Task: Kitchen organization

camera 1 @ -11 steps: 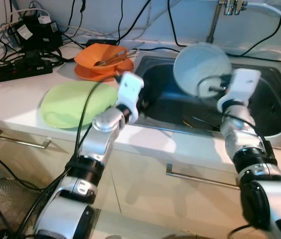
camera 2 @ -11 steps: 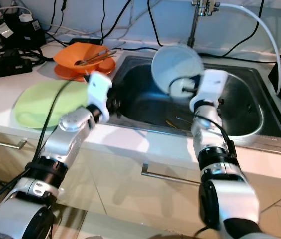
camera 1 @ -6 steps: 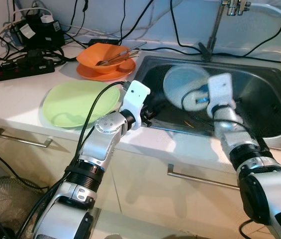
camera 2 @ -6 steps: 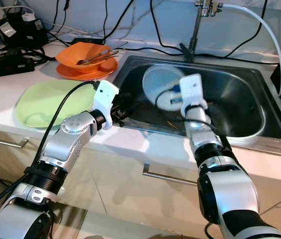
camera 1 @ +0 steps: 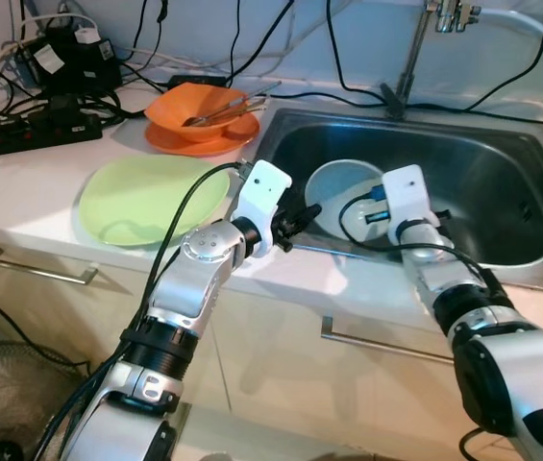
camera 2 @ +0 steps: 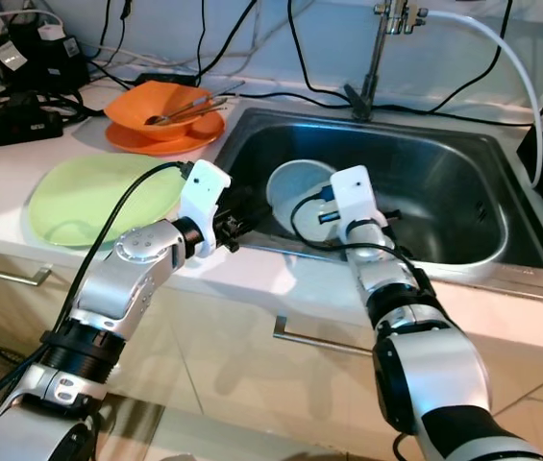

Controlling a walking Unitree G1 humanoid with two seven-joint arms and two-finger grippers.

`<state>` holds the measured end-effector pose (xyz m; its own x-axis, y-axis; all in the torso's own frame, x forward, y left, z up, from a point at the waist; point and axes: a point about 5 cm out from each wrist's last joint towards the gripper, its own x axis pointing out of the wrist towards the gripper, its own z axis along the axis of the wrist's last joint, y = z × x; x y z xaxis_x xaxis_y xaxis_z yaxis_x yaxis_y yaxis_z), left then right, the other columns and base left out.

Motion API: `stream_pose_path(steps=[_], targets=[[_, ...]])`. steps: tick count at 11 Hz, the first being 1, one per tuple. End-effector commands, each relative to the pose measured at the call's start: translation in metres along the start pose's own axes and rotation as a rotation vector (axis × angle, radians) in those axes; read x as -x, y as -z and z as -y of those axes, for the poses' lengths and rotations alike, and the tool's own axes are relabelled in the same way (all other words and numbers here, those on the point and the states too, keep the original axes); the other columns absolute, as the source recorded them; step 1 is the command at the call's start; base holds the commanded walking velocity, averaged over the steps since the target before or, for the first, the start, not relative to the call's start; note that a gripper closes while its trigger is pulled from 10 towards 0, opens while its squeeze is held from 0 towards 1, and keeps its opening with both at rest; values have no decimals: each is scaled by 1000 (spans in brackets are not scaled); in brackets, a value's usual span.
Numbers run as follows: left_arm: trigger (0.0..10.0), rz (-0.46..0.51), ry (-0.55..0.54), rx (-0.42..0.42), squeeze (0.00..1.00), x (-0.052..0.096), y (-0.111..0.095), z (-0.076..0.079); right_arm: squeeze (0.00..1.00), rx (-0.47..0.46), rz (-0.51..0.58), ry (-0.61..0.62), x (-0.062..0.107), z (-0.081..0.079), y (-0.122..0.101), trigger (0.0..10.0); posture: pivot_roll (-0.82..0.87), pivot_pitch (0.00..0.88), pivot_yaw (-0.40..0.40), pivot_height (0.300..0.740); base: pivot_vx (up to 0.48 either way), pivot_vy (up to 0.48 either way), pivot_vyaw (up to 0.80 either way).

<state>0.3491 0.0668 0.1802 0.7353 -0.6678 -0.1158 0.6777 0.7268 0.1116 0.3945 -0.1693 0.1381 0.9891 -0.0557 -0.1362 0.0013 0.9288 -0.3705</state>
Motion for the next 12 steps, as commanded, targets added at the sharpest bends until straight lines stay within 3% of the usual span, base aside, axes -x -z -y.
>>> stream_pose_path(steps=[1, 5, 6, 8, 9, 12], targets=[[10000, -15, 20, -5, 0, 2, 1, 3, 0, 3, -9, -26, -1, -4, -2, 10000, 274, 0, -31, 740, 0, 0, 0], [10000, -180, 61, 13, 0, 6, 25, 8, 0, 19, -25, -104, 2, -18, 3, 10000, 281, 0, -34, 740, 0, 0, 0], [10000, -206, 57, 29, 0, 7, 29, 9, 710, 20, -26, -115, 2, -20, 3, 10000, 280, 0, -34, 740, 0, 0, 0], [10000, -217, 51, 29, 0, 8, 30, 8, 612, 21, -25, -117, 2, -20, 2, 10000, 280, 0, -34, 740, 0, 0, 0], [10000, -216, 47, 28, 0, 8, 28, 8, 0, 20, -25, -118, 2, -21, 2, 10000, 280, 0, -34, 740, 0, 0, 0], [10000, -215, 37, 31, 0, 9, 27, 6, 0, 16, -22, -117, 2, -21, 1, 10000, 280, 0, -33, 740, 0, 0, 0]])
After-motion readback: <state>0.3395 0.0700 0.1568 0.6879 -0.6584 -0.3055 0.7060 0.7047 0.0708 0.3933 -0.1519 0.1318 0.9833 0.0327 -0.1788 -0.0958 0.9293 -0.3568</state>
